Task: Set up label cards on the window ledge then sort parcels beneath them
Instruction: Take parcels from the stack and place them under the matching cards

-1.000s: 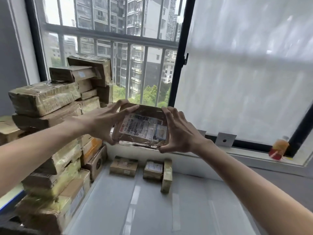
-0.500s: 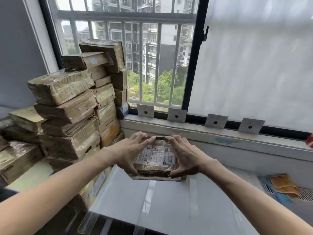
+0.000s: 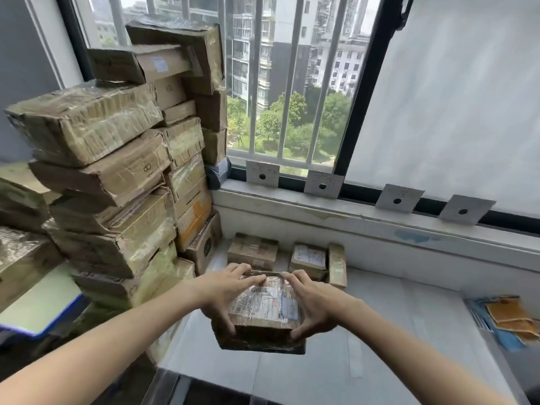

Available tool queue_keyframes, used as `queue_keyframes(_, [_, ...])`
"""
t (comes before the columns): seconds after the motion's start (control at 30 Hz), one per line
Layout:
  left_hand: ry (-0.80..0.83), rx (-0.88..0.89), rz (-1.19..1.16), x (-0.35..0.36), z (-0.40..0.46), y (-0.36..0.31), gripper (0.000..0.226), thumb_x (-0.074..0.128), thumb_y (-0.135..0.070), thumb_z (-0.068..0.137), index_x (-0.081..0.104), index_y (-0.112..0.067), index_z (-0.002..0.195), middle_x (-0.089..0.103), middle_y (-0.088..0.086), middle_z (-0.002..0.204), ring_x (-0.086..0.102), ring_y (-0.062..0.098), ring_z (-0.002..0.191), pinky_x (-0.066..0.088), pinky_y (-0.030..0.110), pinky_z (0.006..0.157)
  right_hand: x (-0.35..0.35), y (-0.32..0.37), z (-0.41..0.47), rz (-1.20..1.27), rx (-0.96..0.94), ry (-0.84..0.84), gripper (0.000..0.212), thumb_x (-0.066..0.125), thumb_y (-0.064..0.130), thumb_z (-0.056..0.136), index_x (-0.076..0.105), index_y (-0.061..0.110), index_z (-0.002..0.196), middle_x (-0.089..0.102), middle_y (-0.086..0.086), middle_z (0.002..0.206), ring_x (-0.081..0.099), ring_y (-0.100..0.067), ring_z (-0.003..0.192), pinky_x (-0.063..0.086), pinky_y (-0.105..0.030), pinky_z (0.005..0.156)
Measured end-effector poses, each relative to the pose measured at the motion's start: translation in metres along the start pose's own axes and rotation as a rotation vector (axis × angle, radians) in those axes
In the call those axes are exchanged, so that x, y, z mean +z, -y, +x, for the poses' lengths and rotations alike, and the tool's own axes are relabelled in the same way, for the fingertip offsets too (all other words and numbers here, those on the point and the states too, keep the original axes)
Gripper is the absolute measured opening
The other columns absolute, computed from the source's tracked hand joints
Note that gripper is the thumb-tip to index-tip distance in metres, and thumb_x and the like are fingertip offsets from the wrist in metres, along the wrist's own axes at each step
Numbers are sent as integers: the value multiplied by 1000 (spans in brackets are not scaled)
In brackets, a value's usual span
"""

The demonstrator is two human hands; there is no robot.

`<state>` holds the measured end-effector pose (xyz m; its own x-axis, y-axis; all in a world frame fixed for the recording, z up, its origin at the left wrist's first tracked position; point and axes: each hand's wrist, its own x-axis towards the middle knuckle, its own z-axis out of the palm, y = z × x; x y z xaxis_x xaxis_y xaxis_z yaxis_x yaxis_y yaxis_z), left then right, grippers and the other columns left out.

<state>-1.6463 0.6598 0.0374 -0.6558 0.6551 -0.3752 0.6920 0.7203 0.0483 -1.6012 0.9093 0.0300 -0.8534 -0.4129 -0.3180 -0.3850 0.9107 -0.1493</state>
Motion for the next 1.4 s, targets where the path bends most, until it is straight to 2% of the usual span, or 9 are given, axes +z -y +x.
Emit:
queue_keyframes(0.4, [13,43,-60,0,66,79,128,86,-51,67,-5,-41,156,-4,5,164,-5,26,151,19,45,120,-4,-10,78,39,111,1,126,79,65,66,0,25,157,15,-2,154,57,-37,118,49,-42,98])
queue_keyframes(0.6, [-221,-120,-223,12,107,117,108,79,-46,72,7,-48,152,-12,4,163,-1,31,151,30,49,117,-6,-50,124,134,183,-157,118,79,59,65,12,18,153,18,-4,150,60,-38,109,47,-36,87])
queue_keyframes(0.67, [-220,-217,-338,11,125,129,102,76,-35,77,7,-49,151,13,13,159,36,35,138,45,44,106,-8,-65,144,194,191,-201,119,82,55,63,13,17,153,15,-4,152,60,-38,111,49,-38,92])
queue_keyframes(0.73, [-212,-247,-408,10,143,138,97,71,-25,82,8,-54,149,40,7,134,59,25,103,53,39,89,-13,-80,169,245,176,-210,119,85,49,63,15,16,154,11,-6,155,58,-38,116,47,-38,97])
queue_keyframes(0.83, [-225,-304,-453,10,167,153,88,65,-17,85,15,-54,147,41,1,117,57,20,80,51,36,74,-15,-103,211,361,159,-201,114,87,39,63,20,18,154,3,-7,160,49,-36,130,40,-32,107])
queue_keyframes(0.97, [-214,-403,-447,20,202,177,83,61,-18,87,16,-45,152,38,4,125,58,26,80,43,34,67,0,-128,263,514,158,-218,99,83,29,67,30,19,150,-4,-7,163,23,-28,150,23,-19,114])
queue_keyframes(1.13, [-198,-469,-490,48,242,196,85,56,-6,85,18,-44,151,36,5,133,56,23,65,48,36,58,33,-135,304,542,210,-217,93,83,26,71,34,16,149,4,-9,164,28,-31,148,31,-34,118])
queue_keyframes(1.23, [-175,-467,-512,67,254,200,88,52,1,85,19,-45,152,33,3,135,49,19,57,38,32,50,56,-134,313,526,230,-209,94,83,27,75,30,17,152,4,-8,165,30,-33,146,35,-39,116])
queue_keyframes(1.4, [-196,-474,-507,80,261,205,89,51,2,85,20,-47,152,32,2,138,44,20,58,37,33,55,66,-136,318,459,220,-204,98,80,31,80,20,17,157,1,-10,166,25,-33,148,36,-40,114])
